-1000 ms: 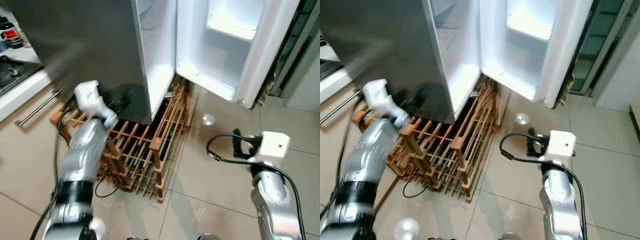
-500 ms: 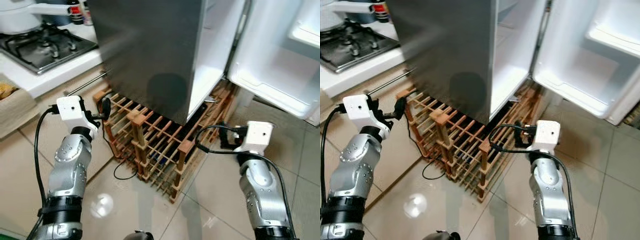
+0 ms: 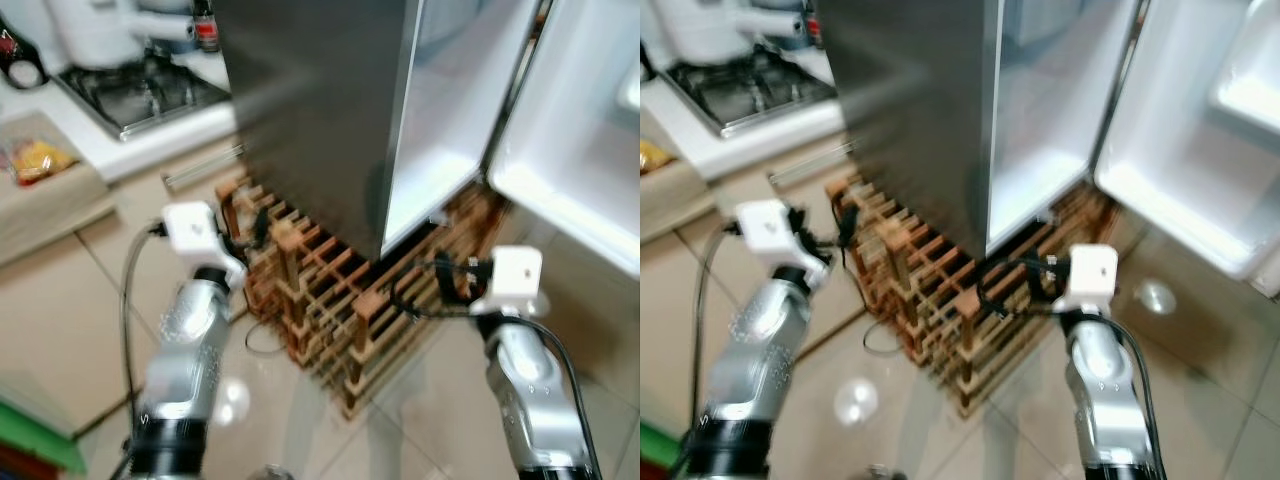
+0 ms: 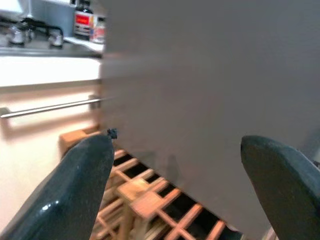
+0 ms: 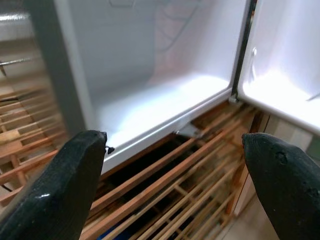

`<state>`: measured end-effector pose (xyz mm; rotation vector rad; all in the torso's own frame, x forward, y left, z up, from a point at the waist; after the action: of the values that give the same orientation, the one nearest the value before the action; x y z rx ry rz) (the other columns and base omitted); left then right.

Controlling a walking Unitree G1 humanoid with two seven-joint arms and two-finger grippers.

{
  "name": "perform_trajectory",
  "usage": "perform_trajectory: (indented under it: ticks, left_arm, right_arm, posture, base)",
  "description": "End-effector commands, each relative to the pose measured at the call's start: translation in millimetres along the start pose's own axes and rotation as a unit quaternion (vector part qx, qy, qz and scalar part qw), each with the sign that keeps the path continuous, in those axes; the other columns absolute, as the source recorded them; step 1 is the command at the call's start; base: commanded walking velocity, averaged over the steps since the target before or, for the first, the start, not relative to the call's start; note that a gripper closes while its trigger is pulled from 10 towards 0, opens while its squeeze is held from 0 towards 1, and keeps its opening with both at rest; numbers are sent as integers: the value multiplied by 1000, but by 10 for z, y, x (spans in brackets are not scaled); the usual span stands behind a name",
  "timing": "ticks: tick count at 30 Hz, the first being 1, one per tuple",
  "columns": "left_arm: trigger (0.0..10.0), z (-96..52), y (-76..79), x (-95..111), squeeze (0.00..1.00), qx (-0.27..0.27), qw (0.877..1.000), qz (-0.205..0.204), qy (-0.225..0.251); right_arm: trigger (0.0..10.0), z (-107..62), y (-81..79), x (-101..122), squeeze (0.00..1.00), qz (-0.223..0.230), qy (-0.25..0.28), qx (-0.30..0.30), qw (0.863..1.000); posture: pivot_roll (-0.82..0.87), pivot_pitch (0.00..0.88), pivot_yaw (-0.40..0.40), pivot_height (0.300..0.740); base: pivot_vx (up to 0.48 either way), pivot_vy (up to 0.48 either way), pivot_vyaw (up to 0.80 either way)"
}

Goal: Restocking fridge

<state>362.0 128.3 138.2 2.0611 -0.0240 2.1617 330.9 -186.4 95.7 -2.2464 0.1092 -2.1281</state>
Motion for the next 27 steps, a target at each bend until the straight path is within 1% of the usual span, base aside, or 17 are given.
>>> perform_trajectory:
  ticks: [1, 3, 4, 6, 11, 13, 14, 15, 17, 21, 22, 26, 27]
  left_arm:
    - [10000, 38, -193, 42, 0, 43, 999, 19, -5]
    - [10000, 38, -193, 42, 0, 43, 999, 19, -5]
    - [10000, 58, -258, 43, 0, 56, 998, 20, -9]
    - [10000, 77, -319, 52, 0, 66, 998, 21, -12]
    - [10000, 93, -307, 61, 0, 66, 998, 20, -12]
    - [10000, 109, -258, 74, 0, 61, 998, 16, -10]
    - [10000, 109, -258, 74, 0, 61, 998, 16, -10]
    - [10000, 130, -101, 143, 0, 31, 999, 8, 7]
    - [10000, 142, -12, 179, 0, 15, 1000, 8, 15]
    - [10000, 146, 33, 224, 0, 4, 1000, 7, 27]
    - [10000, 146, 87, 251, 0, -12, 999, 7, 32]
    - [10000, 145, 147, 267, 0, -27, 999, -2, 36]
    - [10000, 145, 149, 271, 0, -27, 999, -2, 37]
  right_arm:
    - [10000, 23, -36, 45, 0, 1, 4, 6, 1000]
    - [10000, 23, -36, 45, 0, 1, 4, 6, 1000]
    - [10000, 26, -20, 55, 0, 0, 5, 4, 1000]
    - [10000, 29, 8, 59, 0, 0, 7, 0, 1000]
    - [10000, 37, 17, 50, 0, 2, 7, -4, 1000]
    - [10000, 46, 2, 51, 0, 3, 8, -4, 1000]
    - [10000, 46, 2, 51, 0, 3, 8, -4, 1000]
    - [10000, 56, 20, 74, 0, 5, 13, -9, 1000]
    - [10000, 64, 50, 91, 0, 6, 16, -14, 1000]
    - [10000, 68, 86, 101, 0, 7, 18, -19, 1000]
    - [10000, 70, 113, 110, 0, 2, 19, -23, 1000]
    - [10000, 70, 115, 112, 0, 0, 19, -24, 1000]
    - [10000, 68, 111, 110, 0, -1, 20, -23, 1000]
  posture:
    - [-138, 0, 28, 740]
    - [-138, 0, 28, 740]
    - [-138, 0, 32, 740]
    - [-135, 0, 37, 740]
    - [-134, 0, 44, 740]
    - [-134, 0, 44, 740]
    - [-134, 0, 44, 740]
    - [-137, 0, 44, 740]
    - [-140, 0, 46, 740]
    - [-144, 0, 46, 740]
    - [-146, 0, 47, 740]
    - [-149, 0, 49, 740]
    - [-150, 0, 50, 740]
  base:
    - [431, 0, 663]
    - [431, 0, 663]
    - [446, 0, 650]
    - [446, 0, 631]
    - [446, 0, 605]
    - [446, 0, 600]
    - [446, 0, 600]
    - [0, 0, 563]
    - [0, 0, 534]
    - [0, 0, 127]
    - [0, 0, 0]
    - [0, 0, 0]
    - [0, -480, 0]
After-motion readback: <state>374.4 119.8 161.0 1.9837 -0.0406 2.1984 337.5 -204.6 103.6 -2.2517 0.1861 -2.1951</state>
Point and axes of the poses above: a point about 5 cm out from each wrist's last joint towards the gripper, its own z axis pointing out of the wrist towards the gripper, its own x axis along the axis of the wrist's last joint, y = z × x, the point moved 6 cm from there along z, pointing out of the wrist towards the gripper, and after that the axes turned 6 degrees about z, right-handed, at the moved point
